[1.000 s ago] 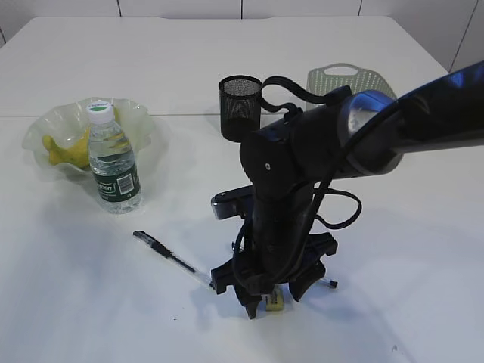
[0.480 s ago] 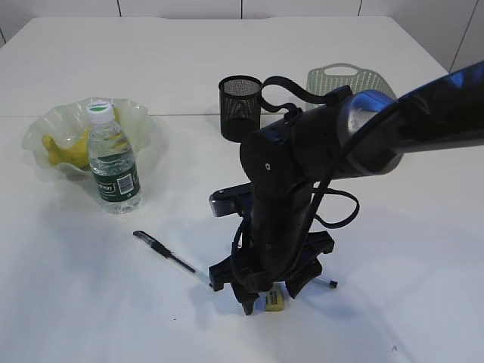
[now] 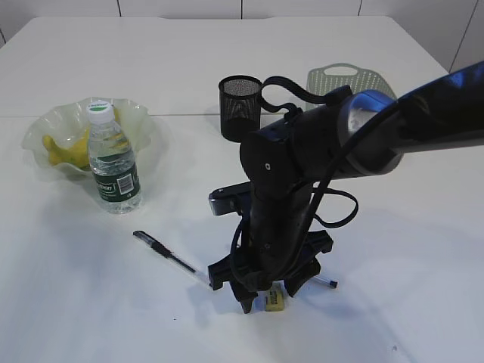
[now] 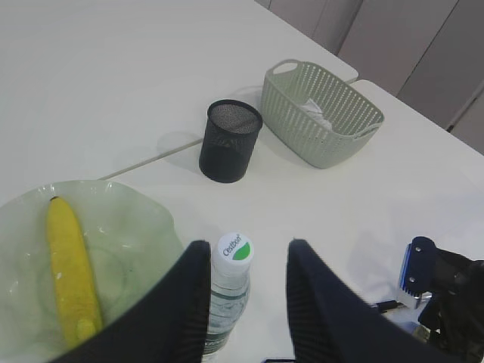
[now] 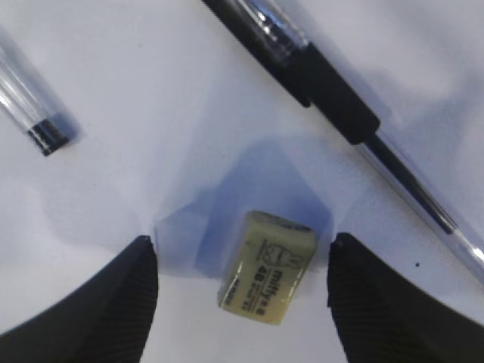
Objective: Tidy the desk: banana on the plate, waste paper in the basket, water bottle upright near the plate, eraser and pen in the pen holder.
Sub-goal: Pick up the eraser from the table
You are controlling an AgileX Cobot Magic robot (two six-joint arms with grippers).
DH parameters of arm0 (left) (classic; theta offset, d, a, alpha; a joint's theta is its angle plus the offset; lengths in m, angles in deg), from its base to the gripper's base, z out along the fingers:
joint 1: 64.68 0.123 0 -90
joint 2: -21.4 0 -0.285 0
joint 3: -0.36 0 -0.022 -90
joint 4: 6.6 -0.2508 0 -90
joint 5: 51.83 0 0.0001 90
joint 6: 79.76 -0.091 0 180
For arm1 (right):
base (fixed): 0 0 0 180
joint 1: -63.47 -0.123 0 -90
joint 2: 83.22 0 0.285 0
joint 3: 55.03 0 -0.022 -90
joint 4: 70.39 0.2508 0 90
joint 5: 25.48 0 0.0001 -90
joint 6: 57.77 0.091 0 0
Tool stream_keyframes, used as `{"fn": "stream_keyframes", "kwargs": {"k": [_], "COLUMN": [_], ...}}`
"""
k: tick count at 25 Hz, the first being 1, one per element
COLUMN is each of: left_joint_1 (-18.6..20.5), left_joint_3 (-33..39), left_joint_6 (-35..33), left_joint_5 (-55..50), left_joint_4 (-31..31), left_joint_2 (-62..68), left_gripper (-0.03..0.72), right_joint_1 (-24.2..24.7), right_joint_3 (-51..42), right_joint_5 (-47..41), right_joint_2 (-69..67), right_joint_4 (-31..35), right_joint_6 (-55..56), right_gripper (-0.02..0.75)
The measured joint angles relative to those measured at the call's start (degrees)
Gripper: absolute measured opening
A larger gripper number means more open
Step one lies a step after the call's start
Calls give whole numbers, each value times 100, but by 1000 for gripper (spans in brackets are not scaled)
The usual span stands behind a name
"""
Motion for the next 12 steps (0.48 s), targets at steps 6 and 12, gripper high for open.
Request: {"fn": "stream_keyframes", "kwargs": {"k": [6,12], "left_joint_1": [0,0], "left_joint_3": [0,0], "left_joint_6": [0,0], "left_joint_5": [0,0], "left_joint_4": [0,0], "left_joint_2": [0,0], "left_gripper": [233,233], "right_joint_1": [0,0], "right_joint_3": [0,0], "right_joint_5": [0,0], "right_joint_2": [0,0], "right_joint_4": [0,0], "right_joint_6": [0,0], "right_gripper": [473,377]}}
